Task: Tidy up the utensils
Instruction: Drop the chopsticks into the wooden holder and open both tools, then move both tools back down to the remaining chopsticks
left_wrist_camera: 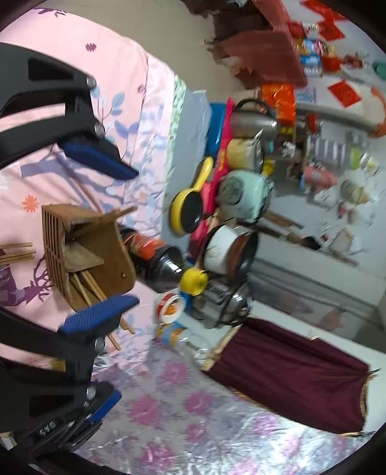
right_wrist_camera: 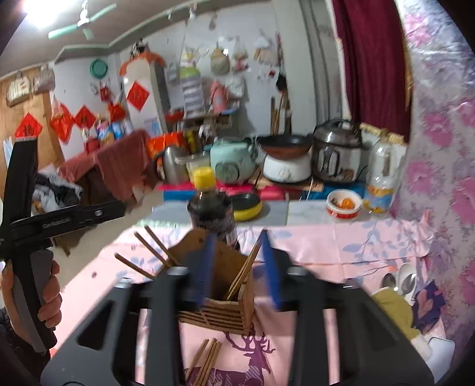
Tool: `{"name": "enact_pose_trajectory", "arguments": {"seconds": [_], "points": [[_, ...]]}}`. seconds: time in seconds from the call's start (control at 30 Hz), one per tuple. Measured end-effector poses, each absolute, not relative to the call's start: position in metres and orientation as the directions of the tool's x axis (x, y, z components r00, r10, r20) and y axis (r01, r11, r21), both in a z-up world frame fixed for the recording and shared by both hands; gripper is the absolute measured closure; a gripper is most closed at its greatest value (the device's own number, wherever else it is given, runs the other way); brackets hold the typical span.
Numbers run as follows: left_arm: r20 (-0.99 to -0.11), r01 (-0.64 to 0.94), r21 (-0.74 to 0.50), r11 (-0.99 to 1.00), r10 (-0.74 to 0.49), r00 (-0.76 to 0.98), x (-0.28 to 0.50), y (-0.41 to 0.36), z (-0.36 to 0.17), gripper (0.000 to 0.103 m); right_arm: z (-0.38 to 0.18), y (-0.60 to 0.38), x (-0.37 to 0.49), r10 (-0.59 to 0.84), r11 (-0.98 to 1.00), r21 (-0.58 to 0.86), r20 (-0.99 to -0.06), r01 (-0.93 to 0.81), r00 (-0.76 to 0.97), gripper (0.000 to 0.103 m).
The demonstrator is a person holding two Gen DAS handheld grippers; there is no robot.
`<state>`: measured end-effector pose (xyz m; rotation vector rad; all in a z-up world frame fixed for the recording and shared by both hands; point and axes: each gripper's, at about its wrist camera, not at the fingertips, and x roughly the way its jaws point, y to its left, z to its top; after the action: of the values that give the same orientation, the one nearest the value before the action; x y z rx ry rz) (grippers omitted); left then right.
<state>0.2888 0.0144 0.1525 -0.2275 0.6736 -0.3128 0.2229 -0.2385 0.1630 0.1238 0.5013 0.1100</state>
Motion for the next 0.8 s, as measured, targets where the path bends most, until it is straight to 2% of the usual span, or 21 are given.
{"name": "enact_pose_trajectory", "arguments": {"seconds": [0.07,0.1,0.17,0.33,0.43,0.63,0.7,0.8], "points": [[-0.555,0.187,-0.292,0.938,-0.326,0.766,0.274,0.023,0.158,0.010,0.167,-0.239,0.209,0.133,0.986,0.148,-0.448,-0.074,0.884,0.046],[-0.547,0.177,-0.279,0.944,-0.308,0.778,0.265,0.027,0.159,0.008,0.167,-0.239,0.201,0.135,0.986,0.149,-0.439,-0.076,0.888,0.038],[-0.549,0.163,-0.247,0.955,-0.276,0.789,0.250,0.032,0.157,0.007,0.167,-0.239,0.186,0.129,0.986,0.152,-0.421,-0.070,0.898,0.027],[-0.570,0.132,-0.204,0.970,-0.228,0.790,0.211,0.044,0.141,0.006,0.161,-0.240,0.144,0.141,0.982,0.171,-0.382,-0.080,0.913,0.006],[-0.570,0.117,-0.214,0.970,-0.221,0.792,0.180,0.053,0.122,0.006,0.150,-0.244,0.110,0.194,0.970,0.206,-0.341,-0.128,0.920,0.006],[-0.607,0.113,-0.213,0.971,-0.222,0.764,0.130,0.053,0.067,0.006,0.104,-0.252,0.076,0.262,0.946,0.287,-0.395,-0.153,0.880,0.006],[-0.626,0.118,-0.205,0.972,-0.223,0.747,0.120,0.049,0.048,0.006,0.084,-0.253,0.071,0.249,0.947,0.295,-0.424,-0.127,0.871,0.006],[-0.665,0.137,-0.192,0.972,-0.232,0.710,0.110,0.041,0.015,0.006,0.051,-0.249,0.067,0.142,0.975,0.220,-0.483,-0.038,0.864,0.006]]}}
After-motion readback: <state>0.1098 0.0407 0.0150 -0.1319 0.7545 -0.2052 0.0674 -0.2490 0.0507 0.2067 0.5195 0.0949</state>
